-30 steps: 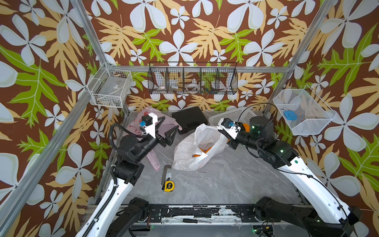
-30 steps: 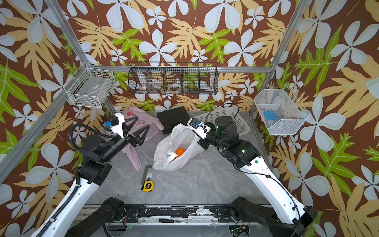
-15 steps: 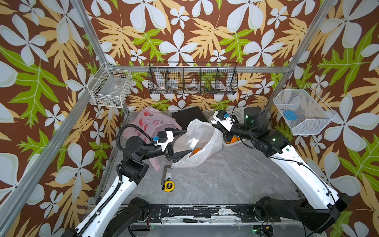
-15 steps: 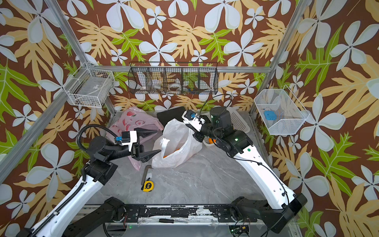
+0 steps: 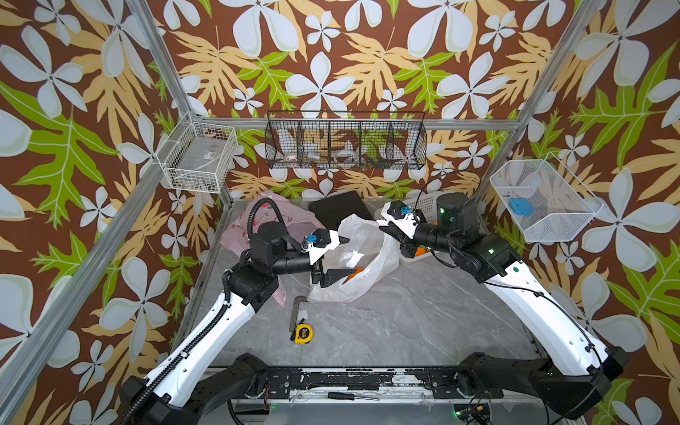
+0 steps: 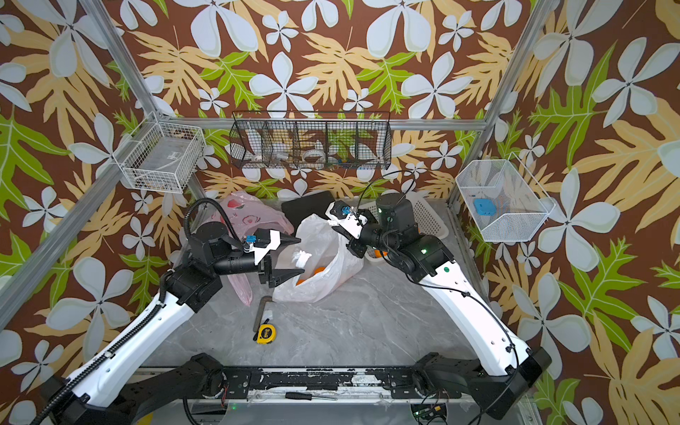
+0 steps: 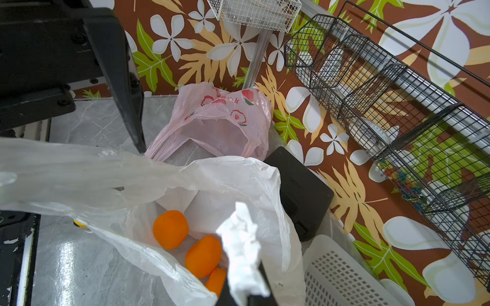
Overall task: Place the oranges into plastic bags & tie knots
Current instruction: Adjust the plastic bag at the center of the board.
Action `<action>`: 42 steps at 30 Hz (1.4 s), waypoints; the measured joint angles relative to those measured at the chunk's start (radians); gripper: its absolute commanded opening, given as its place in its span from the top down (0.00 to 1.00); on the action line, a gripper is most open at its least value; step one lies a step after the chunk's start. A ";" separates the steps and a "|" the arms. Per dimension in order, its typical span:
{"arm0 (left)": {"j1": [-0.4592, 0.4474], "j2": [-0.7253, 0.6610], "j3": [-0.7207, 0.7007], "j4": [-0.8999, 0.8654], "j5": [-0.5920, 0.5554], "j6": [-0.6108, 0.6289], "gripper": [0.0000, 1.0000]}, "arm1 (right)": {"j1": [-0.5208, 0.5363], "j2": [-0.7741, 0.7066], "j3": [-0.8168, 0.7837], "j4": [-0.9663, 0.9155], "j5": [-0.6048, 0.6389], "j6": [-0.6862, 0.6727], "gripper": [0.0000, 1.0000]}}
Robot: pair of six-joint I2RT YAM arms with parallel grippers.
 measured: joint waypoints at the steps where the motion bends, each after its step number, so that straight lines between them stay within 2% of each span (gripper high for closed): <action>1: 0.000 0.001 0.002 -0.015 -0.005 0.017 0.29 | 0.000 -0.002 -0.002 -0.001 -0.001 0.000 1.00; 11: 0.000 0.029 -0.026 -0.137 -0.045 0.119 0.39 | 0.000 -0.006 -0.009 -0.011 -0.005 -0.003 1.00; 16: 0.000 0.045 -0.023 -0.165 -0.051 0.145 0.40 | 0.000 -0.014 -0.019 -0.015 -0.007 -0.003 1.00; 17: 0.000 0.052 -0.015 -0.169 -0.051 0.148 0.39 | 0.000 -0.014 -0.021 -0.015 -0.008 -0.004 1.00; 20: 0.000 0.066 0.009 -0.172 -0.051 0.166 0.22 | 0.000 -0.016 -0.022 -0.016 -0.012 -0.007 1.00; 24: 0.000 0.077 0.052 -0.172 -0.051 0.179 0.16 | 0.000 -0.021 -0.022 -0.023 -0.024 -0.011 1.00; 30: 0.000 0.134 0.132 -0.202 -0.019 0.214 0.16 | 0.000 -0.021 -0.023 -0.024 -0.037 -0.018 1.00; 36: 0.000 0.166 0.139 -0.264 0.015 0.245 0.20 | 0.000 -0.023 -0.035 -0.029 -0.050 -0.026 1.00; 39: 0.000 0.143 0.104 -0.274 0.020 0.249 0.26 | 0.000 -0.023 -0.039 -0.031 -0.050 -0.027 1.00; 42: 0.000 0.107 0.064 -0.269 0.012 0.248 0.38 | 0.000 -0.023 -0.040 -0.031 -0.050 -0.029 1.00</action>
